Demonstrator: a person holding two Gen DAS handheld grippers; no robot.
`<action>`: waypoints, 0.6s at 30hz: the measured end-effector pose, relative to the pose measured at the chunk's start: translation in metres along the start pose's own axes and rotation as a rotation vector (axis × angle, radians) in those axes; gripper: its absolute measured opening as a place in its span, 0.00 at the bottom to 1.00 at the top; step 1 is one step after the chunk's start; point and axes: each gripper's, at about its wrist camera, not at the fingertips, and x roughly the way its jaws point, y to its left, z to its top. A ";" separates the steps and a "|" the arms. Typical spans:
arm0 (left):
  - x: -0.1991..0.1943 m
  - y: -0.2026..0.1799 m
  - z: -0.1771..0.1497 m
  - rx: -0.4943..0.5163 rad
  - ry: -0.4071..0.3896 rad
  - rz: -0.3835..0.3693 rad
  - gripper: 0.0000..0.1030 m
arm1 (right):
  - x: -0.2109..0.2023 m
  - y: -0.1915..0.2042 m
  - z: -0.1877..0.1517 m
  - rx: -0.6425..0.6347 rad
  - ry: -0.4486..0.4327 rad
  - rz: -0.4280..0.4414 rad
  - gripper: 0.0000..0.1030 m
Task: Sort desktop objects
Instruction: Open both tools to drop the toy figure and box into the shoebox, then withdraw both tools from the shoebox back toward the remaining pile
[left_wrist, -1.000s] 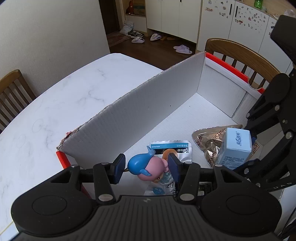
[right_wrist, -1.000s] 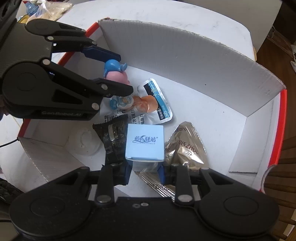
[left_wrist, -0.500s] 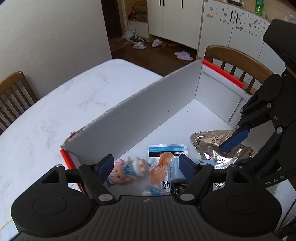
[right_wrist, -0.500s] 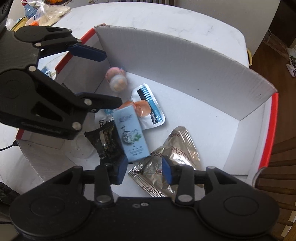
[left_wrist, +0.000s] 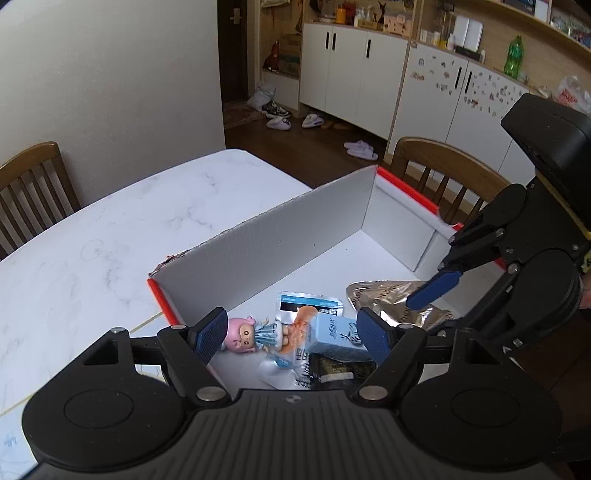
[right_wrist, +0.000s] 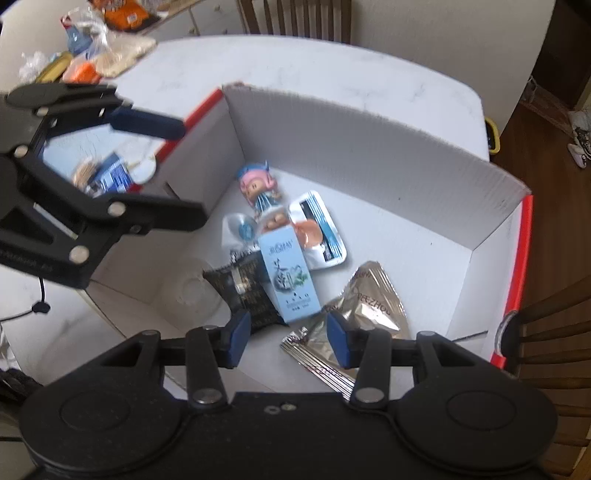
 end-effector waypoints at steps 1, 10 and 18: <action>-0.004 0.000 -0.001 -0.004 -0.006 0.001 0.74 | -0.003 0.001 -0.001 0.004 -0.011 -0.005 0.45; -0.038 -0.001 -0.019 -0.038 -0.035 0.004 0.74 | -0.029 0.018 -0.008 -0.001 -0.088 -0.009 0.49; -0.057 0.004 -0.037 -0.075 -0.045 0.007 0.74 | -0.042 0.032 -0.016 0.014 -0.144 -0.050 0.62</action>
